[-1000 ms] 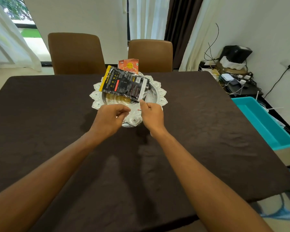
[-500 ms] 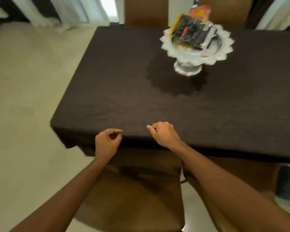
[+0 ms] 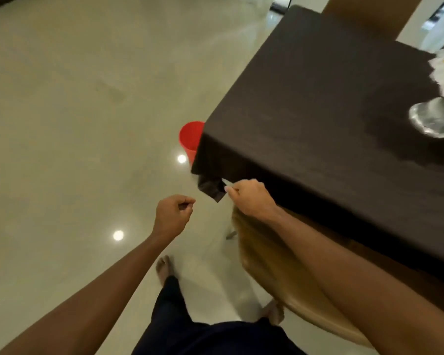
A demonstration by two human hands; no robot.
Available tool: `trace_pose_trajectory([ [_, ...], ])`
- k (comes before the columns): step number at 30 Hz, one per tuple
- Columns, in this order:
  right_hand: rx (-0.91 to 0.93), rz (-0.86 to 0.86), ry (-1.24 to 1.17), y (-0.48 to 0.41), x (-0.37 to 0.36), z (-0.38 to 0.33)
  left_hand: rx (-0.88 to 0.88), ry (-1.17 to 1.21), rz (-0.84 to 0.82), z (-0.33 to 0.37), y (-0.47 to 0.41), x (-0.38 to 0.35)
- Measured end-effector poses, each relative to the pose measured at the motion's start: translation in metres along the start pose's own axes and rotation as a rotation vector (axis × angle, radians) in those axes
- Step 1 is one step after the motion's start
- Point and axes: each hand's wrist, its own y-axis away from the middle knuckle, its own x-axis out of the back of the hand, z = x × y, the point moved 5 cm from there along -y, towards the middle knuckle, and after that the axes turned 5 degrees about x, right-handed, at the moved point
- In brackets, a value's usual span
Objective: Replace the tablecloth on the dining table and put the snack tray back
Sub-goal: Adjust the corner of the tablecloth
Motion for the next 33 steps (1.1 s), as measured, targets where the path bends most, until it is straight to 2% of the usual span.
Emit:
trace_pose_trajectory([
  [4,-0.099,-0.016,-0.017,-0.074,-0.054,-0.078,0.125,0.085,-0.064,-0.095,-0.041,0.049],
  [9,-0.173,-0.054,-0.067,-0.145,-0.099,-0.146,0.312,0.110,-0.077,-0.169,-0.099,0.115],
  [14,-0.171,-0.089,-0.089,-0.212,-0.110,-0.169,0.423,0.114,-0.085,-0.200,-0.178,0.149],
  [18,-0.200,-0.082,-0.138,-0.281,-0.099,-0.164,0.427,0.075,-0.151,-0.206,-0.249,0.149],
  [22,-0.273,-0.099,-0.250,-0.372,-0.105,-0.137,0.418,0.008,-0.196,-0.200,-0.342,0.133],
  [26,-0.378,-0.093,-0.332,-0.460,-0.121,-0.100,0.346,-0.042,-0.324,-0.186,-0.438,0.091],
  [31,-0.523,0.013,-0.493,-0.560,-0.145,-0.033,0.190,-0.104,-0.500,-0.188,-0.559,-0.009],
  [33,-0.562,0.056,-0.528,-0.602,-0.176,0.007,0.124,-0.102,-0.554,-0.203,-0.609,-0.069],
])
